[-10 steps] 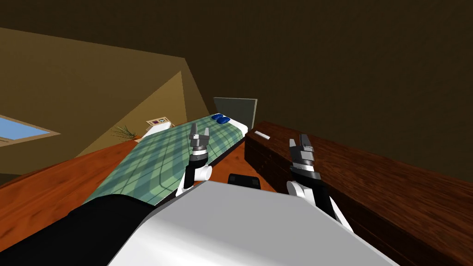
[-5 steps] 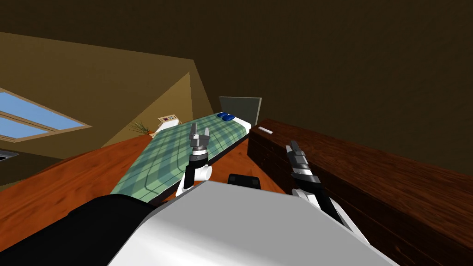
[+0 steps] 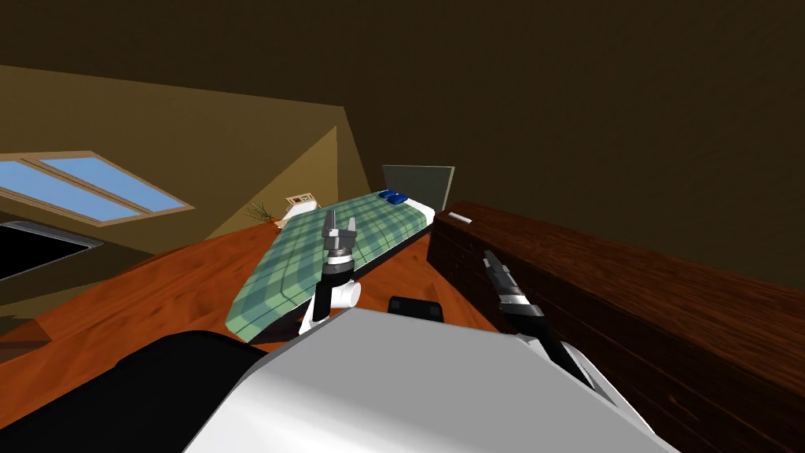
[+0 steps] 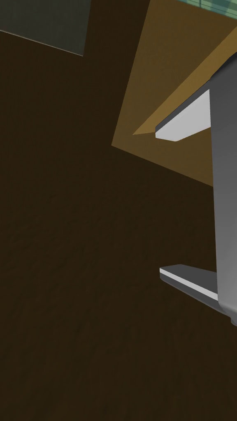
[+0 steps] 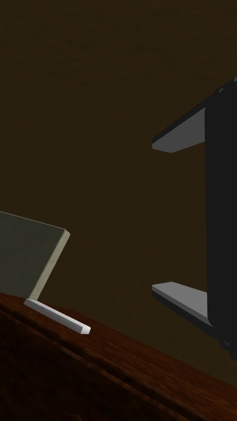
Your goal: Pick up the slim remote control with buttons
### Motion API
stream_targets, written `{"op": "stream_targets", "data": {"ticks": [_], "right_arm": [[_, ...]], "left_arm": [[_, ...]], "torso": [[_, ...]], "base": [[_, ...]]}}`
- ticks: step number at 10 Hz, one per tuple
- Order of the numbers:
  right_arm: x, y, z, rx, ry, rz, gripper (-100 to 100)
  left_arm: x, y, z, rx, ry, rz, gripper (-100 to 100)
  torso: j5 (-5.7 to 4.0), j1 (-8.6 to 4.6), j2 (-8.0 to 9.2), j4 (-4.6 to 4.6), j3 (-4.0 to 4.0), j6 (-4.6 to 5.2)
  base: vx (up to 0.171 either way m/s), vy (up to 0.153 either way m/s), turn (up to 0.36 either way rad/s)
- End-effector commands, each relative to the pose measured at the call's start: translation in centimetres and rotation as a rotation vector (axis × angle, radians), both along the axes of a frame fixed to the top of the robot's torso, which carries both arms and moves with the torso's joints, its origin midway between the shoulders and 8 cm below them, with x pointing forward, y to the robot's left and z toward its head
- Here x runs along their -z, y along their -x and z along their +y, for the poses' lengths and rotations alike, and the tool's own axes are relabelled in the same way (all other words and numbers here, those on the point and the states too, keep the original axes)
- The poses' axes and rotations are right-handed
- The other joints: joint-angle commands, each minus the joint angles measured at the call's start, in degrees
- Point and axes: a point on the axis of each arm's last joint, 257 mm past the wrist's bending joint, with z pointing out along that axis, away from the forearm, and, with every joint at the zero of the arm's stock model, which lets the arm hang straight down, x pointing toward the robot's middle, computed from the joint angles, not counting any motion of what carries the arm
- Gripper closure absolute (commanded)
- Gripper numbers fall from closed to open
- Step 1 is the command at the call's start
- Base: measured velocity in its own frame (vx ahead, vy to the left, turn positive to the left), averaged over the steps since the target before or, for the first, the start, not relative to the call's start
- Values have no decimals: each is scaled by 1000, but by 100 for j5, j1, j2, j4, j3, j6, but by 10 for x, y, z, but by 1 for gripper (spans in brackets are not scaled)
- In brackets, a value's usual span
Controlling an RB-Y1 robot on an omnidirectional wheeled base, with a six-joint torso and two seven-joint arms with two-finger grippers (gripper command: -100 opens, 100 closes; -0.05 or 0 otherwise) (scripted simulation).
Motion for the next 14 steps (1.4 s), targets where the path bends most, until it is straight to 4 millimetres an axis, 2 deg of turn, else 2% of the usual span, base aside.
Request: {"op": "stream_targets", "data": {"ticks": [1, 2, 3, 4, 5, 6, 7, 8, 9, 10, 11, 12, 13, 14], "right_arm": [[15, 2, -2, -11, 29, 37, -100], [40, 8, -7, -24, 70, 100, -100], [41, 8, -7, -30, 78, 103, -100], [63, 16, -11, -47, 118, 159, -100], [67, 17, -14, -51, 130, 171, -100], [90, 26, -19, -69, 171, 229, -100], [93, 27, -22, -74, 185, 239, -100], [117, 39, -29, -90, 222, 299, -100], [119, 39, -32, -98, 241, 308, -100], [143, 54, -41, -113, 278, 372, -100], [143, 54, -44, -124, 299, 378, -100], [163, 68, -51, -146, 335, 431, -100], [167, 71, -59, -152, 359, 448, -100], [181, 84, -62, -182, 393, 490, -100]], "left_arm": [[0, 0, 0, 0, 0, 0, 0], [0, 0, 0, 0, 0, 0, 0], [0, 0, 0, 0, 0, 0, 0], [0, 0, 0, 0, 0, 0, 0], [0, 0, 0, 0, 0, 0, 0], [0, 0, 0, 0, 0, 0, 0], [0, 0, 0, 0, 0, 0, 0], [0, 0, 0, 0, 0, 0, 0], [0, 0, 0, 0, 0, 0, 0], [0, 0, 0, 0, 0, 0, 0], [0, 0, 0, 0, 0, 0, 0], [0, 0, 0, 0, 0, 0, 0], [0, 0, 0, 0, 0, 0, 0], [0, 0, 0, 0, 0, 0, 0]], "torso": [[0, 0, 0, 0, 0, 0], [-2, -16, -13, -1, -6, 2], [-5, -22, -18, -3, -9, -1], [-6, -30, -27, -5, -14, 2], [-4, -19, -31, -6, -17, -1], [-4, -25, -39, -7, -21, 2], [-4, -19, -40, -8, -22, -1], [-4, -26, -44, -8, -24, 2], [-4, -22, -51, -10, -28, -1], [-5, -30, -57, -11, -31, 2], [-5, -28, -65, -13, -36, -1], [-6, -34, -65, -13, -37, 3], [-6, -28, -65, -13, -36, 0], [-6, -37, -66, -13, -37, 2]], "base": [[-125, 101, 52], [-121, 89, 126], [-93, 74, 71], [-85, 113, 169], [-63, 94, 56], [-70, 113, 128], [-52, 90, 81], [-28, 107, 174], [-17, 84, 62], [4, 93, 171], [4, 74, 80], [1, 93, 141], [5, 68, 68], [31, 64, 136]]}}
